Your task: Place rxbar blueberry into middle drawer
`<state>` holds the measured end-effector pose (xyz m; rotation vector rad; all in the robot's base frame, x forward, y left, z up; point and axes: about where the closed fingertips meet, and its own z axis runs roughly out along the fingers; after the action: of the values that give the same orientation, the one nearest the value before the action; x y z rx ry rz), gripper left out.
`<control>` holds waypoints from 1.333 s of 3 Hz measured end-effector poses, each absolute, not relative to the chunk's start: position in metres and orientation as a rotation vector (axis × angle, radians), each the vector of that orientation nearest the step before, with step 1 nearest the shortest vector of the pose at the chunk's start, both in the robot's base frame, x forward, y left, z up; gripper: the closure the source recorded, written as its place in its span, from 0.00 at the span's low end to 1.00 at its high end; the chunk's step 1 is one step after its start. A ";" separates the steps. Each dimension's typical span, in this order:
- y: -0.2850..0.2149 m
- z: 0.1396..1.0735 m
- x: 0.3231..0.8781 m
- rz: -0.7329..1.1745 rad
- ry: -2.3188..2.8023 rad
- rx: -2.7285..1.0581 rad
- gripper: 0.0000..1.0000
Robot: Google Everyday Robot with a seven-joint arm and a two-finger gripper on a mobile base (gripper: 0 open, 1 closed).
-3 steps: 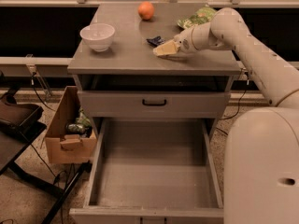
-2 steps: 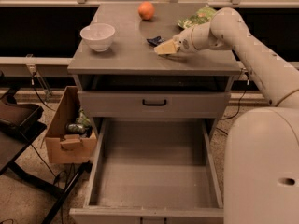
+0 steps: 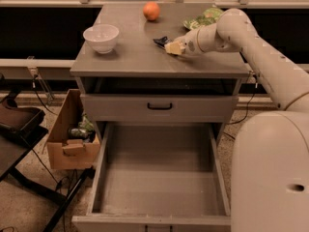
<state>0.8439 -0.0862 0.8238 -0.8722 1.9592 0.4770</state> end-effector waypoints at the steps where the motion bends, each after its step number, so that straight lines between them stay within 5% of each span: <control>1: -0.086 0.833 0.844 0.477 1.959 -0.872 1.00; 4: -0.118 0.889 0.810 0.374 1.941 -0.857 1.00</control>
Offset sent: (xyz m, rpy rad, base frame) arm -0.0391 -0.0509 0.1357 -0.1389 -0.1358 0.0191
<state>0.8104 -0.1183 0.8891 -0.8567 1.9411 0.3745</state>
